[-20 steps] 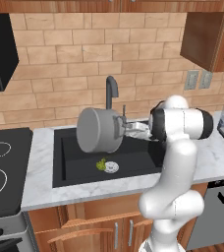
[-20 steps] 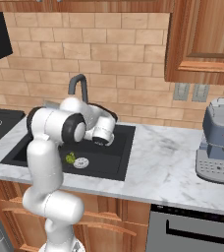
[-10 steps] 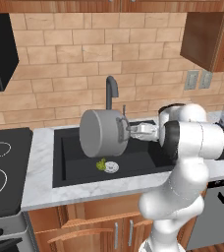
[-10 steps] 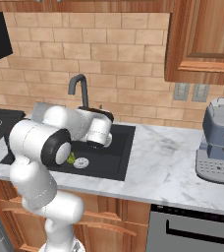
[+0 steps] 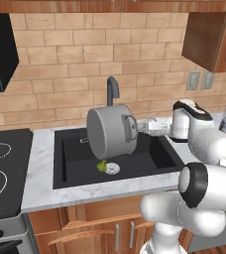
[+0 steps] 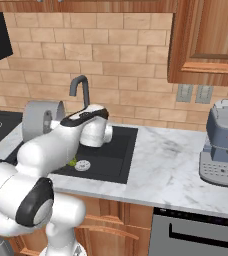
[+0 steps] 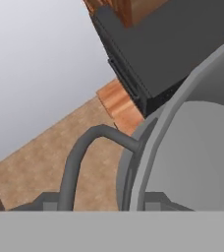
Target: Dump the broccoli from the pot into the sink. Then turn on the water and wash the broccoli. Then turn off the water and put the broccoli back in the pot.
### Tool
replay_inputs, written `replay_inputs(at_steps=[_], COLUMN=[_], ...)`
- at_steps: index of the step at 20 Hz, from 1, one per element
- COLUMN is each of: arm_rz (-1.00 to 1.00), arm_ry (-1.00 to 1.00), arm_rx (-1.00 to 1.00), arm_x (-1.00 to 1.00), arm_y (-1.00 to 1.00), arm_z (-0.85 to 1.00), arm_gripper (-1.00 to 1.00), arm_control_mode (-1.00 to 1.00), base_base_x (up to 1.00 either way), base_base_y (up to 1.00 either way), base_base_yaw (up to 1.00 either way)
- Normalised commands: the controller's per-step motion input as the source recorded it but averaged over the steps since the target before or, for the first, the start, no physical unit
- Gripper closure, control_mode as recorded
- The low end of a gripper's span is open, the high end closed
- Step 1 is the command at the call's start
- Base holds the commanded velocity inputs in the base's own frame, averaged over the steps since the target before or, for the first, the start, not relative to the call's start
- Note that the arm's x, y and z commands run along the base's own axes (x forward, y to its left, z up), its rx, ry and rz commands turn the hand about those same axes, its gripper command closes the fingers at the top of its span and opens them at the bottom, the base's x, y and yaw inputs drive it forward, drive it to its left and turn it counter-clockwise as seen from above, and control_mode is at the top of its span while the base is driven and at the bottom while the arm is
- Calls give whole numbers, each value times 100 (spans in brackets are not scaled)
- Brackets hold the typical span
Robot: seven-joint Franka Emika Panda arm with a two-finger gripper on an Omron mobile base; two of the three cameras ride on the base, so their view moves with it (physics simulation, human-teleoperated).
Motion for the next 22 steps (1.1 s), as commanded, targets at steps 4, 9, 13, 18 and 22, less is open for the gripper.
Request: replay_inputs(at_steps=[4,9,13,18,22], arm_rz=[-12,-15,-18,-23,-25], arm_ry=[0,0,0,-2,-3], arm_rx=[-20,-26,-31,-38,-40], arm_x=[-80,-77,-56,-33,-11], arm_y=[-18,-41,-54,-56,-56], arm_z=[30,31,51,63,48], arm_gripper=[100,100,100,100,100], arm_control_mode=[-100,-100,-100,-100,-100], base_base_x=[0,0,0,0,0], base_base_y=[0,0,0,0,0], base_base_yaw=[0,0,0,0,0])
